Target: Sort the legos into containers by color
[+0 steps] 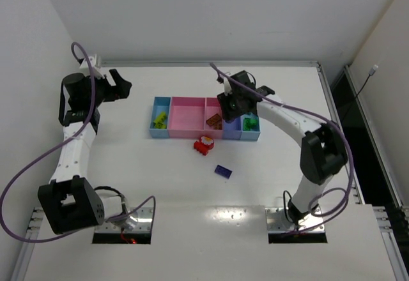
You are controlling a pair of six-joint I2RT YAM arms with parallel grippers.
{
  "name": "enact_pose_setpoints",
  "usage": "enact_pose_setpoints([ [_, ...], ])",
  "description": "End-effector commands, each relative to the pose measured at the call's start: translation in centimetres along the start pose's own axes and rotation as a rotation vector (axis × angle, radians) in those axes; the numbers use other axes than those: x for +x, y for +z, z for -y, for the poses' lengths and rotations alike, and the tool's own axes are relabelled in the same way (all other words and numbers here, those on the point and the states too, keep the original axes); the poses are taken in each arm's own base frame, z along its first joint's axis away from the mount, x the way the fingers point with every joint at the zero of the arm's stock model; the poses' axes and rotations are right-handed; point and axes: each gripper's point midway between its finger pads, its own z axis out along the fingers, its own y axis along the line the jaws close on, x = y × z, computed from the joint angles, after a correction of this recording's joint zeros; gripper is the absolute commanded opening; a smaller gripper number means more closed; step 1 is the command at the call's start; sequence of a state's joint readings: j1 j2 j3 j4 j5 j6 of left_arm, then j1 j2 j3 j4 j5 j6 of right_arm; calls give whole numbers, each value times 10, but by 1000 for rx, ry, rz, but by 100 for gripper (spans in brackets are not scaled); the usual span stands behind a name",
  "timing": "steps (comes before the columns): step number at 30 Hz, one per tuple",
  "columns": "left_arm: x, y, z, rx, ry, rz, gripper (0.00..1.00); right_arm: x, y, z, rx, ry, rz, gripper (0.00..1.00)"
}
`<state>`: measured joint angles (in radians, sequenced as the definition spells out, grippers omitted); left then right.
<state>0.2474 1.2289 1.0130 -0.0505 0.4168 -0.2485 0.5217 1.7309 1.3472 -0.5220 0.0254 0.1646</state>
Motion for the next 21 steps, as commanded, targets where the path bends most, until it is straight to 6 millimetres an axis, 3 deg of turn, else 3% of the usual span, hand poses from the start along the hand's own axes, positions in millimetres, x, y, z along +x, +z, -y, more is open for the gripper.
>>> enact_pose_setpoints([
  [1, -30, 2, 8, 12, 32, 79, 91, -21, 9, 16, 29, 125, 29, 0],
  [6, -33, 2, 8, 14, 46, 87, 91, -9, 20, 27, 31, 174, -15, 0],
  [8, -33, 2, 7, 5, 46, 89, 91, -6, 24, 24, 13, 166, -26, 12],
  [9, -33, 2, 7, 4, 46, 89, 91, -6, 23, 28, 18, 173, -26, 26],
  [11, -33, 2, 7, 4, 46, 89, 91, -6, 27, 28, 9, 150, -25, 39],
  [12, -30, 4, 5, 3, 42, 81, 91, -6, 27, 28, 8, 150, -25, 56],
  [13, -30, 4, 5, 3, 42, 81, 91, -6, 27, 21, -14, 132, -26, 63],
  [18, -27, 7, 4, 2, 39, 72, 92, -10, 14, 10, -39, 78, 13, 78],
  [21, -27, 7, 4, 2, 39, 72, 92, -15, 2, 9, -56, 14, 51, 78],
])
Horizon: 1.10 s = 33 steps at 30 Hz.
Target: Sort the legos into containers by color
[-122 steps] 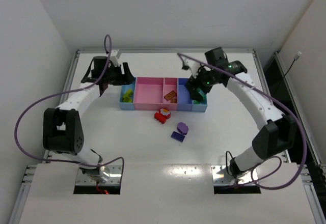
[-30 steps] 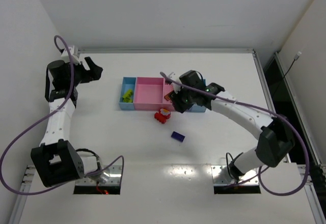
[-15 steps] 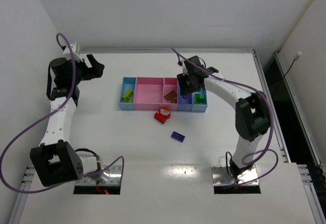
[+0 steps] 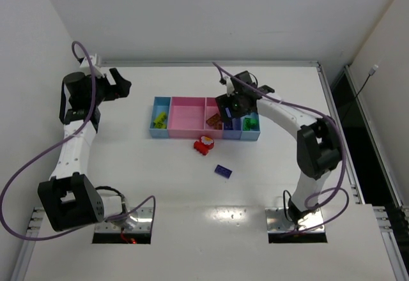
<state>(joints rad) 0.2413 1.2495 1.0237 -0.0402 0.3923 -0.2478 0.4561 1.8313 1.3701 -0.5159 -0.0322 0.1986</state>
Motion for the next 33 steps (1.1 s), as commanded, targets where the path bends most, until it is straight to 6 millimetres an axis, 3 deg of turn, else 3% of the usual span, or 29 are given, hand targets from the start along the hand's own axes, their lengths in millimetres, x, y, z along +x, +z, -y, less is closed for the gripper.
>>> enact_pose_setpoints([
  [1, -26, 1, 7, 20, 36, 70, 92, -31, -45, -24, -91, -123, 154, 78],
  [2, -22, 2, 6, 18, 41, 62, 92, -26, -52, -27, -117, -163, 159, 78],
  [3, -21, 3, 10, 28, 44, 59, 92, -21, -61, -45, -180, -265, 175, 78],
  [4, -21, 3, 10, 28, 44, 59, 92, -4, -64, -52, -214, -309, 160, 78],
  [5, -20, 3, 14, 37, 56, 57, 92, -1, -82, -61, -250, -359, 189, 78],
  [6, -16, 6, 17, 46, 55, 46, 92, 13, -87, -71, -293, -463, 174, 78],
  [7, -13, 9, 15, 44, 52, 38, 92, 41, -89, -80, -360, -503, 105, 78],
  [9, -14, 12, 17, 44, 54, 37, 92, 67, -100, -98, -434, -627, 69, 79],
  [10, -13, 12, 21, 54, 66, 34, 92, 90, -100, -103, -478, -649, 17, 79],
  [12, -15, 15, 23, 54, 68, 35, 92, 113, -104, -120, -532, -723, -11, 79],
  [13, -13, 16, 28, 65, 71, 32, 92, 134, -101, -122, -549, -735, -53, 79],
  [14, -11, 16, 28, 64, 68, 24, 92, 135, -93, -127, -529, -727, -35, 79],
  [15, -15, 17, 30, 56, 73, 33, 92, 152, -86, -128, -513, -718, -68, 79],
  [16, -10, 17, 32, 52, 80, 14, 92, 153, -79, -132, -506, -674, -59, 79],
  [18, -13, 17, 32, 40, 96, 16, 92, 177, -69, -134, -497, -657, -112, 79],
  [21, -21, 11, 32, 24, 124, 40, 92, 192, -60, -138, -461, -615, -145, 80],
  [24, -19, 6, 28, 3, 144, 45, 92, 192, -52, -131, -386, -607, -155, 80],
  [31, -2, -5, 23, -20, 158, 36, 92, 169, -32, -115, -243, -564, -113, 80],
  [33, 2, -4, 22, -21, 157, 32, 92, 173, -27, -110, -218, -554, -134, 81],
])
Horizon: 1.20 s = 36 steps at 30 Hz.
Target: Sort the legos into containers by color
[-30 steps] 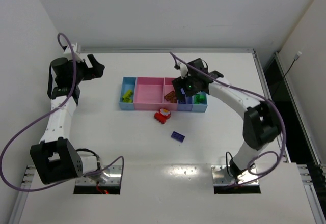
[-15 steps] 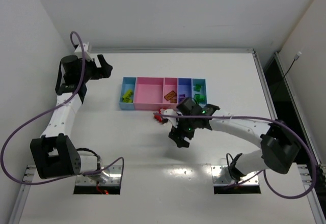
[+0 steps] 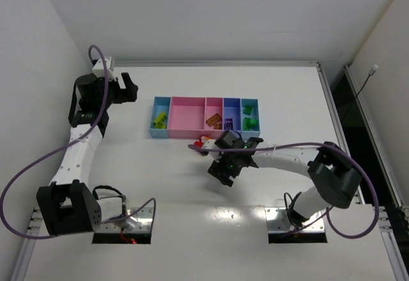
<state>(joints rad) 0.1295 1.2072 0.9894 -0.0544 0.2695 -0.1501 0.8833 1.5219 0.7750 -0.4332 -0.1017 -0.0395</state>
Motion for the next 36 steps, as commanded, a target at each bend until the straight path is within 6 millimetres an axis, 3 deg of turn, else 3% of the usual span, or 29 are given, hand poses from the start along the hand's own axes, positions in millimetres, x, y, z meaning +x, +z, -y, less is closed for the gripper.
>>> enact_pose_setpoints([
  [1, -10, -4, 0, -7, 44, 45, 92, -26, -1, 18, 88, 36, 67, 81],
  [18, -3, 7, -10, -16, 43, 25, 92, -30, 27, 22, 40, 5, 24, 81],
  [20, -3, 7, -10, -16, 52, 24, 92, -31, 30, 22, 18, 15, 21, 72],
  [21, -3, 6, -14, -25, 50, 25, 92, -28, 33, 22, 16, 17, 11, 61],
  [22, 0, 9, -15, -25, 56, 17, 92, -33, 32, 21, 8, 15, 22, 40],
  [24, 0, 8, -18, -26, 54, 17, 92, -29, 34, 19, -5, 7, 6, 19],
  [25, 0, 8, -16, -17, 54, 17, 92, -29, 34, 19, -5, 7, 6, 0],
  [26, 3, 9, -22, -28, 48, 8, 92, -29, 34, 19, -5, 7, 6, 0],
  [30, -1, 12, -18, -5, 51, 16, 92, -40, 19, 20, 21, -17, 40, 0],
  [34, -1, 15, -15, 17, 54, 24, 92, -103, -31, 24, 49, -65, 224, 0],
  [35, -6, 15, -15, 18, 57, 32, 92, -120, -53, 25, 64, -75, 295, 0],
  [36, -8, 18, -14, 28, 48, 33, 92, -128, -63, 25, 72, -80, 330, 0],
])
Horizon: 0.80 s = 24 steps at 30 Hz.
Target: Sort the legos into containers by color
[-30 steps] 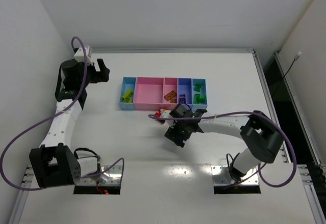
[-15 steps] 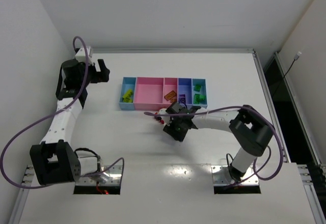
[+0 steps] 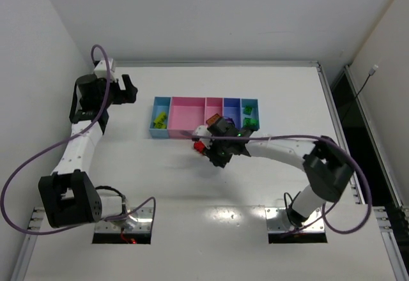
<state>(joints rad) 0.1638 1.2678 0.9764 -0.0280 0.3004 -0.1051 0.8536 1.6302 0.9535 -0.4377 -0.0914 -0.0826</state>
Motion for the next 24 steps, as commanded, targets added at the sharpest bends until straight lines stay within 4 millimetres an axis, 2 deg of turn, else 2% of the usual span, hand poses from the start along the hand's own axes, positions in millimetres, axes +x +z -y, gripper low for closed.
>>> enact_pose_setpoints([
  [1, -22, 8, 1, 31, 22, 62, 92, -96, -73, 13, 67, -52, 329, 0],
  [2, -35, 6, 4, 44, 21, 86, 92, -105, -81, 15, 85, -30, 355, 0],
  [3, -32, 9, 3, 44, 17, 73, 92, -120, -94, 25, 123, 2, 394, 0],
  [5, -37, 11, 4, 55, 9, 78, 92, -125, -98, 41, 191, 115, 389, 0],
  [6, -41, 14, 8, 64, 13, 83, 92, -128, -105, 63, 275, 178, 391, 0],
  [7, -46, 14, 12, 73, 19, 92, 92, -126, -98, 73, 295, 268, 377, 0],
  [8, -44, 18, 11, 73, 14, 79, 92, -125, -100, 84, 329, 317, 389, 0],
  [9, -52, 20, 15, 82, 21, 92, 92, -127, -102, 94, 350, 357, 395, 0],
  [10, -52, 24, 14, 82, 20, 88, 92, -125, -102, 106, 362, 418, 398, 0],
  [12, -55, 26, 18, 92, 14, 86, 92, -123, -93, 121, 373, 494, 384, 0],
  [13, -56, 26, 17, 83, 13, 87, 92, -111, -89, 134, 394, 561, 362, 0],
  [15, -60, 26, 21, 92, 18, 94, 92, -105, -80, 156, 405, 636, 338, 0],
  [21, -57, 26, 20, 83, 15, 86, 92, -103, -64, 194, 406, 744, 327, 0],
  [22, -57, 26, 20, 83, 15, 86, 92, -99, -64, 204, 418, 772, 328, 0],
  [24, -55, 26, 18, 74, 12, 78, 92, -91, -57, 210, 402, 802, 311, 0],
])
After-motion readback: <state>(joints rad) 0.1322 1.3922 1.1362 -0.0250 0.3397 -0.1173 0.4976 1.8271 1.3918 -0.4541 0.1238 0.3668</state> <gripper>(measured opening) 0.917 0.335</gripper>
